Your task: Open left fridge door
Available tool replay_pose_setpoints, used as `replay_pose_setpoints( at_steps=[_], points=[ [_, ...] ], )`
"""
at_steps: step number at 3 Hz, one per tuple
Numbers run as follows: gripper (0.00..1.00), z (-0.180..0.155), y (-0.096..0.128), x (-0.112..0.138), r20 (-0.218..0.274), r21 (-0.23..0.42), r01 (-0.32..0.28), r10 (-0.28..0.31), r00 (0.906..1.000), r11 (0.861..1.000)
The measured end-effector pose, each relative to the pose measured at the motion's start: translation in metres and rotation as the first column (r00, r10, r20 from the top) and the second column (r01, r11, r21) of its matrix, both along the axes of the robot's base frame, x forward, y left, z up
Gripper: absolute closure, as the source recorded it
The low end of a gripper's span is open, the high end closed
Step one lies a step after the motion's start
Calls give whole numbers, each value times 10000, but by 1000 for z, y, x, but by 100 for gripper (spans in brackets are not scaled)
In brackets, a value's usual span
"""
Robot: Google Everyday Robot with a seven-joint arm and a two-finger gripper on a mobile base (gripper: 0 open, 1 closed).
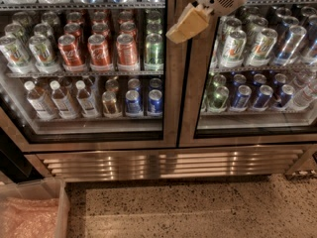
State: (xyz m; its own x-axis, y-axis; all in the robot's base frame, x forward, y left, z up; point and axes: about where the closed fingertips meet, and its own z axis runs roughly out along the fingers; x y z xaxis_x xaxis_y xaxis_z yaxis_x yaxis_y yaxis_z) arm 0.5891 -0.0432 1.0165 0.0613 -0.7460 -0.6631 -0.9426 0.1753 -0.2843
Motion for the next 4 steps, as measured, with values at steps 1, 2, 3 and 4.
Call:
replay_pose_setpoints(
  at_steps=[1, 2, 3, 4],
  points=[
    [73, 0, 0, 0, 0, 0, 0, 0, 10000, 10000],
    [96, 0, 0, 0, 0, 0, 0, 0, 10000, 10000],
    [100, 0, 0, 0, 0, 0, -1, 1, 10000, 10000],
    [100, 0, 0, 0, 0, 0, -1, 1, 10000, 10000]
  ],
)
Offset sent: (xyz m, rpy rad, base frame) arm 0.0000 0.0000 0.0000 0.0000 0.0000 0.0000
